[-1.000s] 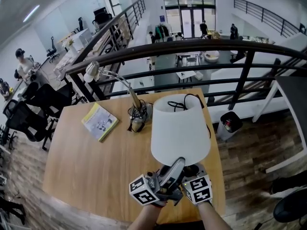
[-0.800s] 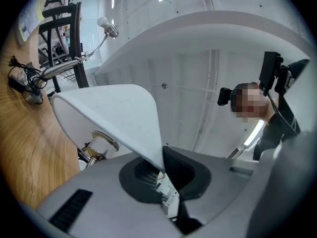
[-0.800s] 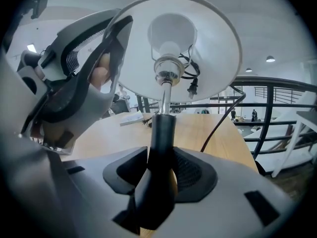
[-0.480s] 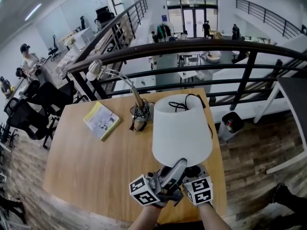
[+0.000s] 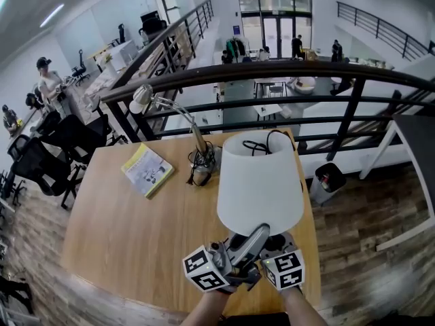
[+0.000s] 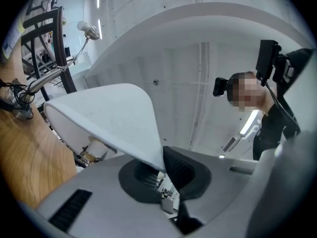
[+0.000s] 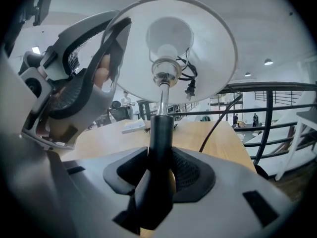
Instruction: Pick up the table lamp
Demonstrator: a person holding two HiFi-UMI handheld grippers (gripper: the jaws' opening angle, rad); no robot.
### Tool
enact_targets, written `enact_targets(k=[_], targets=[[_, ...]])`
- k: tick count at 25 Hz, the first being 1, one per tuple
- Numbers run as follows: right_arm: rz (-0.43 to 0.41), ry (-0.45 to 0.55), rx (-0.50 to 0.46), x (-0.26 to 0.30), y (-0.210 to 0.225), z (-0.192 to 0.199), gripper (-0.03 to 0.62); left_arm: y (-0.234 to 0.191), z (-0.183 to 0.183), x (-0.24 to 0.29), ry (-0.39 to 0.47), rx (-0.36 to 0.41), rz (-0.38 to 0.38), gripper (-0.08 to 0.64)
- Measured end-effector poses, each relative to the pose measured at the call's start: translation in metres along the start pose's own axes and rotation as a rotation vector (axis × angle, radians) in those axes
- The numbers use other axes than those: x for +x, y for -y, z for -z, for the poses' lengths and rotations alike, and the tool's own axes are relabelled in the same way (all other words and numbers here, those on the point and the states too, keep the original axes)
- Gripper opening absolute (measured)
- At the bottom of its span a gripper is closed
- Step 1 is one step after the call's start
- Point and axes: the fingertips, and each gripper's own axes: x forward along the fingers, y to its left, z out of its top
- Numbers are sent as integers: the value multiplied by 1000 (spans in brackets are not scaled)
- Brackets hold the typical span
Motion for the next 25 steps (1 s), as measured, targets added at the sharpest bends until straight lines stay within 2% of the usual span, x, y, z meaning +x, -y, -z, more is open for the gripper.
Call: enact_targets(k=[25], targets=[[-13, 149, -95, -24, -24, -70, 150, 68, -39, 11, 24, 159, 98, 17]])
